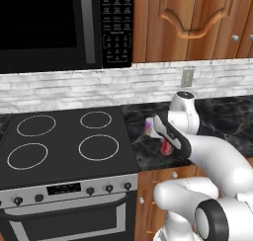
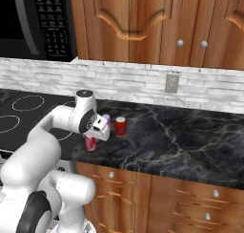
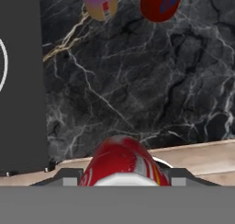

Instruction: Four empty soda cans are scattered around the kitchen. Gather all the cans and cluster them next to the stove for recycling.

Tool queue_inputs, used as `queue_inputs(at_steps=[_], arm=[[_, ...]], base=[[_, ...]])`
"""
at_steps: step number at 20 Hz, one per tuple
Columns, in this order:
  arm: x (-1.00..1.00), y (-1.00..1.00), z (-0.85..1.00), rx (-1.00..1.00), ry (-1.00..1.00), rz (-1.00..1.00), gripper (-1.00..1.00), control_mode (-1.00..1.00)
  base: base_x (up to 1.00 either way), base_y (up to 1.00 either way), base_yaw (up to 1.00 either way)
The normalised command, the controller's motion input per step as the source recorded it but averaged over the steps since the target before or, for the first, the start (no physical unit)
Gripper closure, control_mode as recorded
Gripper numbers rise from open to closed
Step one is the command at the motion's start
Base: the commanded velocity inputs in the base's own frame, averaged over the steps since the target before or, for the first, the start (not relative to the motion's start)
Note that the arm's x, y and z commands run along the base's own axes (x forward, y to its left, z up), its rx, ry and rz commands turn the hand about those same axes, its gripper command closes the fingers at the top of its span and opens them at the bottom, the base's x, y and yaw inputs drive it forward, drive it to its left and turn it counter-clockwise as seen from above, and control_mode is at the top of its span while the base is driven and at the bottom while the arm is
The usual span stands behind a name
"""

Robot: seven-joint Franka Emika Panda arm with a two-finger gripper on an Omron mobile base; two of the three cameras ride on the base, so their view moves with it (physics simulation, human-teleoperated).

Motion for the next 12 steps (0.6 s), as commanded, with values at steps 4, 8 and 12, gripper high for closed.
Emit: queue_inputs(at_steps=[4,8,12], arm=[[0.41,-0.05,0.0,0.0,0.04,0.0,1.0,-1.0],[0.37,0.0,-0.01,-0.01,0.19,0.0,1.0,-1.0],[0.33,0.0,-0.09,-0.05,0.24,0.0,1.0,-1.0]], base=[[0.0,0.0,0.0],[0.0,0.0,0.0],[0.0,0.0,0.0]])
